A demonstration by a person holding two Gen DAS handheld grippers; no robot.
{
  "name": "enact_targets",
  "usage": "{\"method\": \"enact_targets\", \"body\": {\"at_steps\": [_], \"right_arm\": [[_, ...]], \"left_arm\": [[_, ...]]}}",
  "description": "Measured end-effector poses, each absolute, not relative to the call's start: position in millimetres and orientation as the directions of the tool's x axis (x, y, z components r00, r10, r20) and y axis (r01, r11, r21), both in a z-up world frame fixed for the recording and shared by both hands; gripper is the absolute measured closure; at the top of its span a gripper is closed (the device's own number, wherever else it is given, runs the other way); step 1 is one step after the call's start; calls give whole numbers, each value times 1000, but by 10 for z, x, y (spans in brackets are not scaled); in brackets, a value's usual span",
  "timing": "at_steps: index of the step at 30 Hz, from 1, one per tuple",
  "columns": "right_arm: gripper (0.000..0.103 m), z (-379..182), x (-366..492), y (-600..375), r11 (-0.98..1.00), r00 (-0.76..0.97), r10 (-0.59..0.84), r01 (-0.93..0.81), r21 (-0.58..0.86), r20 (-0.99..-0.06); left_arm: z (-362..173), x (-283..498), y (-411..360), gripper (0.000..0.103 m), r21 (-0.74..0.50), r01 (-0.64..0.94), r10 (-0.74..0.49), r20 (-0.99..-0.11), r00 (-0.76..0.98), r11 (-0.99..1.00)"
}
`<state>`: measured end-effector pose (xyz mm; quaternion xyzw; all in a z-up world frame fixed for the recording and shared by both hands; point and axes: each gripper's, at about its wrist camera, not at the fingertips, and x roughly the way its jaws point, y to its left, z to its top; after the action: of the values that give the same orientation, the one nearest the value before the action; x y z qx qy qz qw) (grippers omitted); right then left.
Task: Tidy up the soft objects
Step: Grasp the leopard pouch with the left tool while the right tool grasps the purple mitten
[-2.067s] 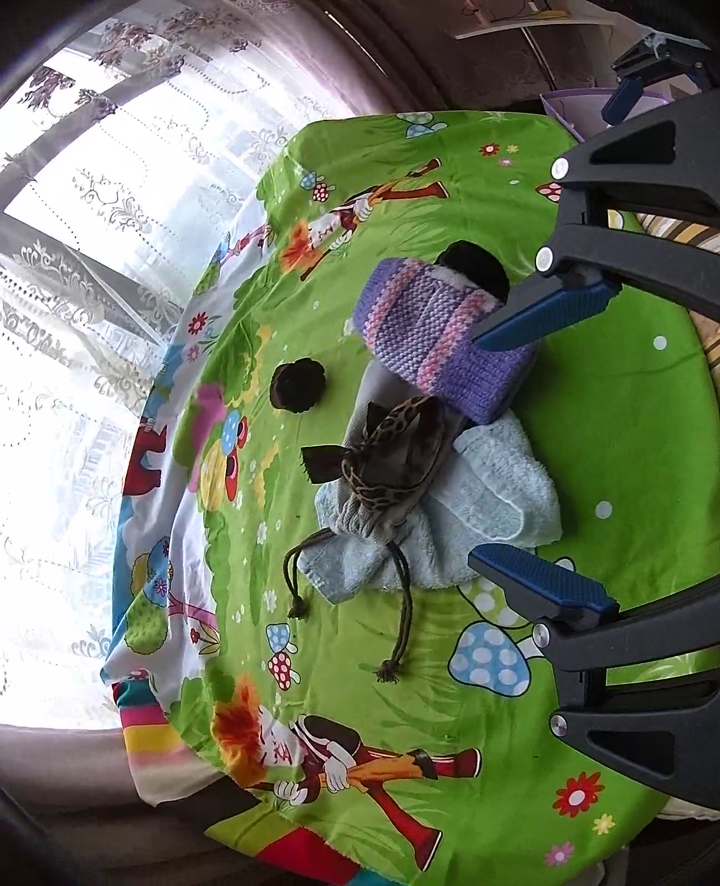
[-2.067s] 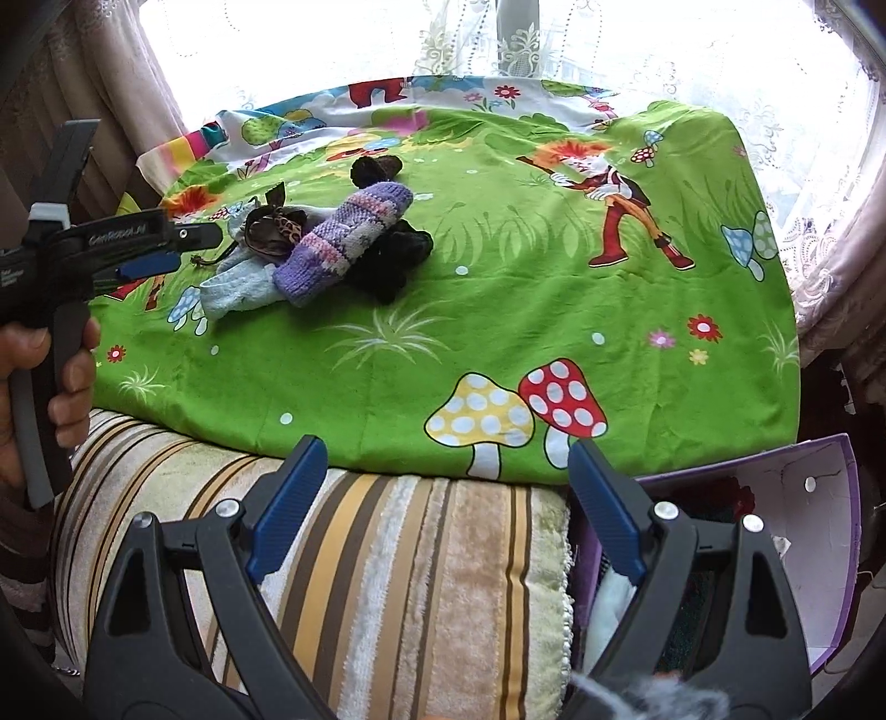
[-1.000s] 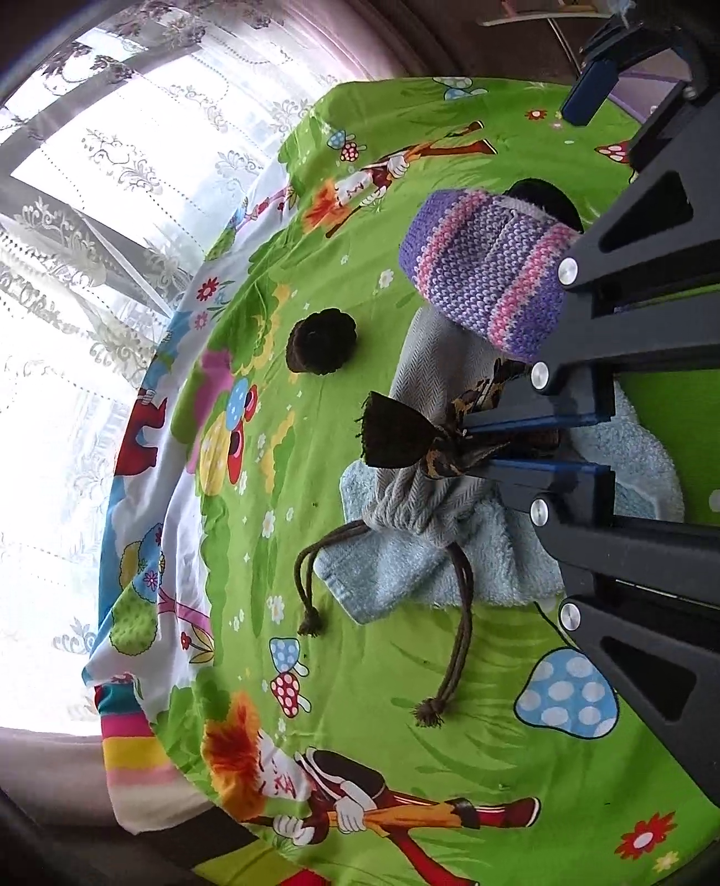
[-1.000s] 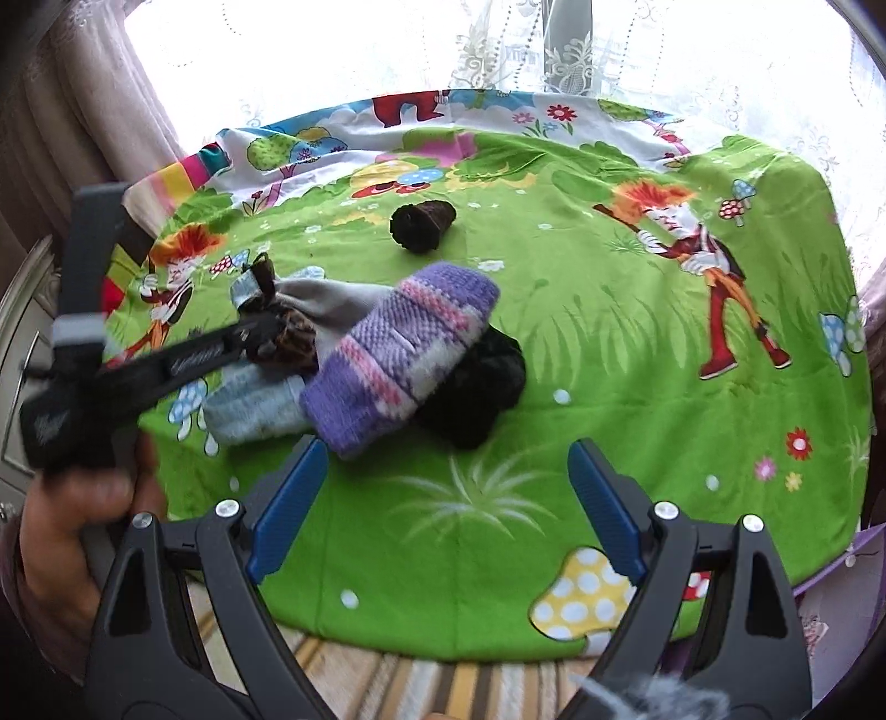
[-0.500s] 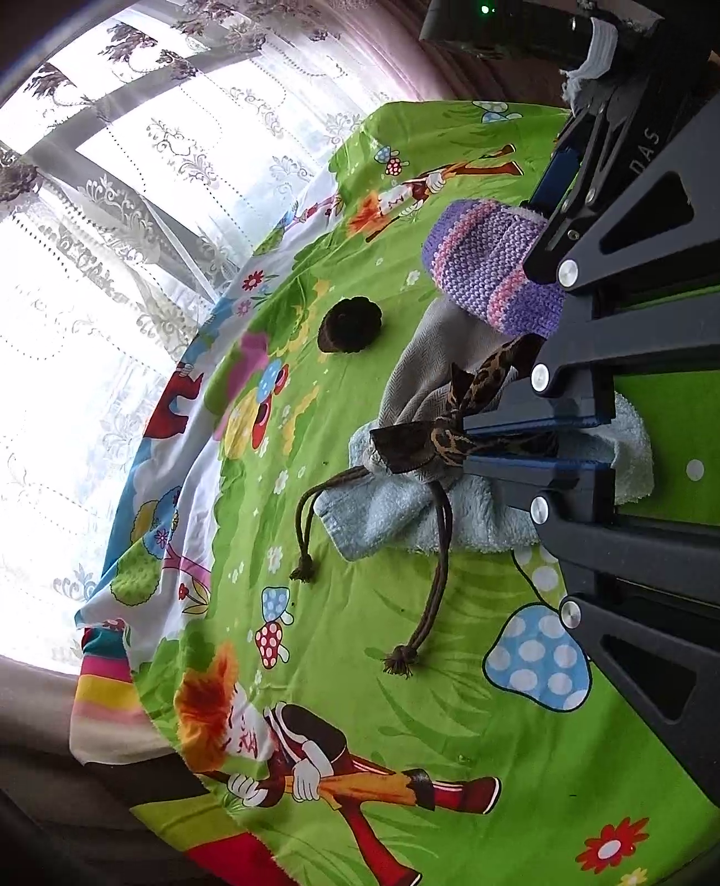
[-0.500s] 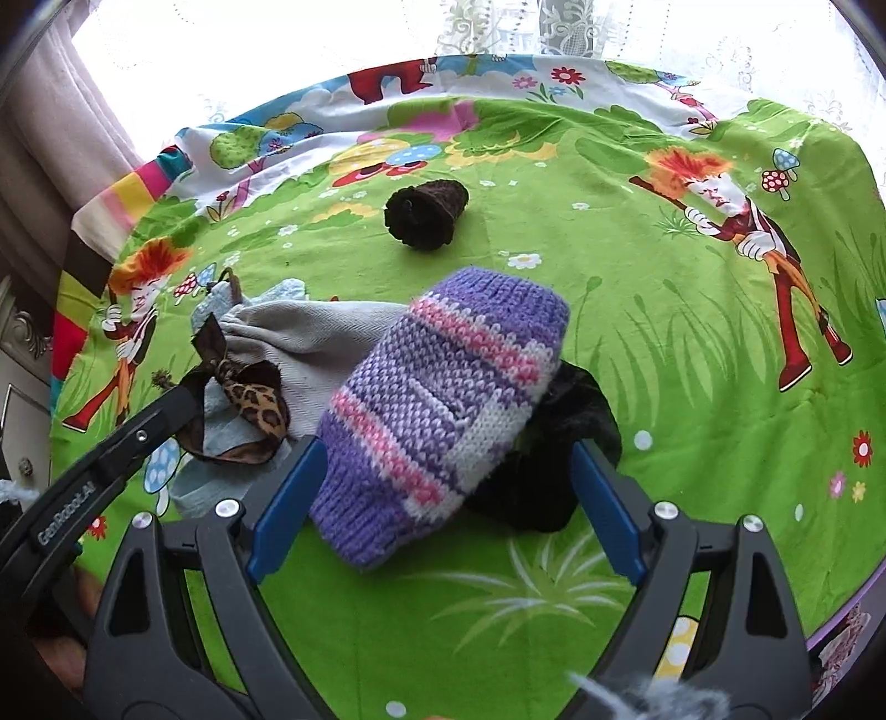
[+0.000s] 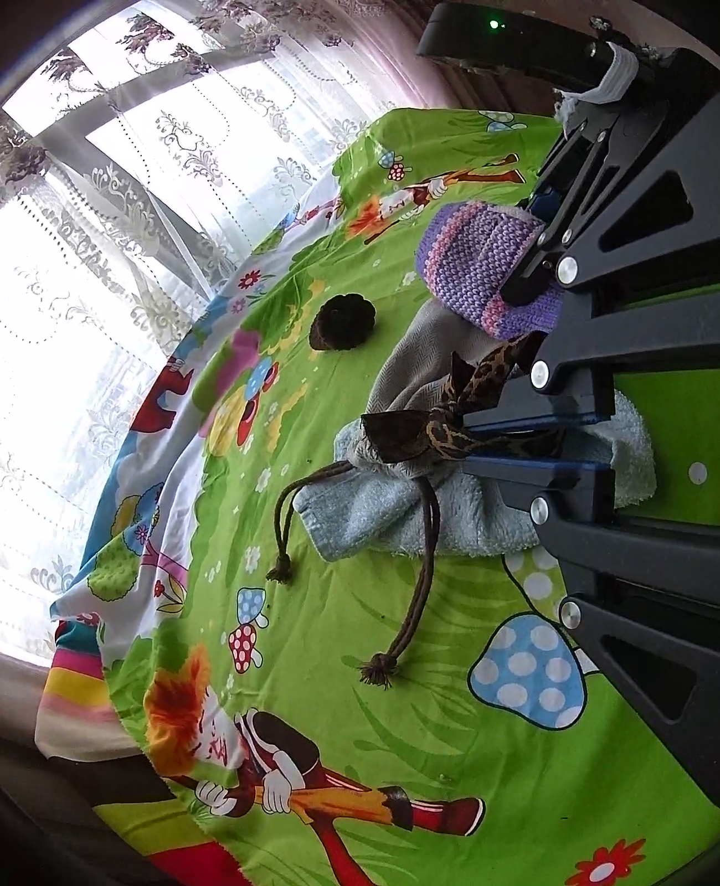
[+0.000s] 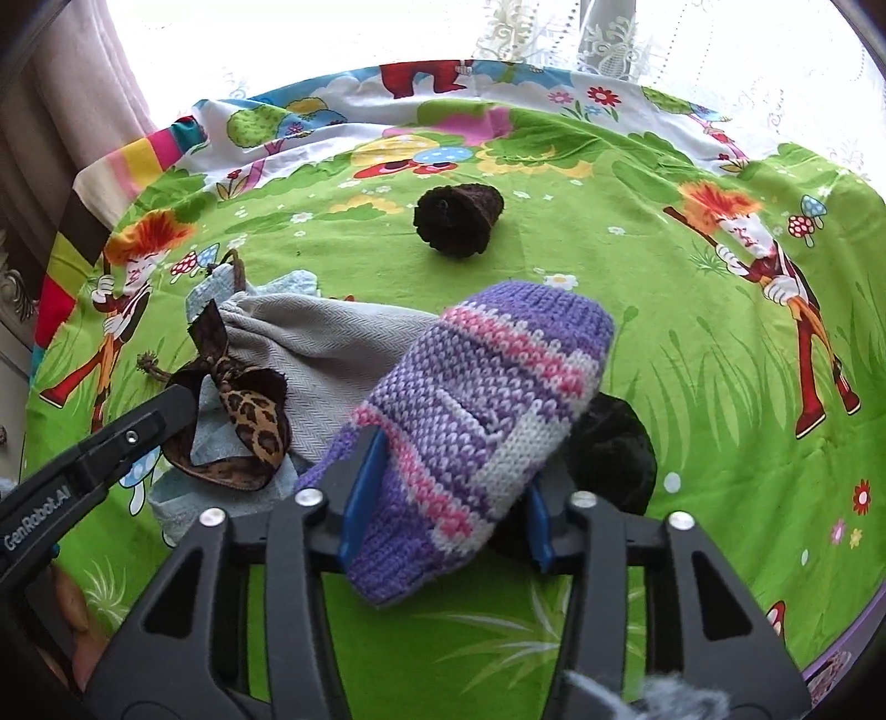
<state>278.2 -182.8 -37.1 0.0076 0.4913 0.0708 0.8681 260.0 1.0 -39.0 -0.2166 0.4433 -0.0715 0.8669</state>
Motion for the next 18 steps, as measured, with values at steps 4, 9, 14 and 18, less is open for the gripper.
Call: {"method": "enact_targets", "body": {"at_steps": [4,9,14,18], "right_arm": [[73,-346,2738,-1847,988,522,144,-127,90,-841],[76,-303,2649,-1901,986,540,158,-126,107,-827],[76,-194,2543,-1961,988,565,148,-114,101,-811],[77,-104,2456,-2005,989,580,147,-108,103,-801]], "left_arm": [[-393,2605,-35,95,-428,-47,-319,-738,595,903],[-366,2587,3,100,-451,-48,-332,-721,608,891],[-274,2537,25,100,-467,-39,-337,-691,639,884],[-202,2493,-19,100,-476,-15,-352,-672,652,879]]}}
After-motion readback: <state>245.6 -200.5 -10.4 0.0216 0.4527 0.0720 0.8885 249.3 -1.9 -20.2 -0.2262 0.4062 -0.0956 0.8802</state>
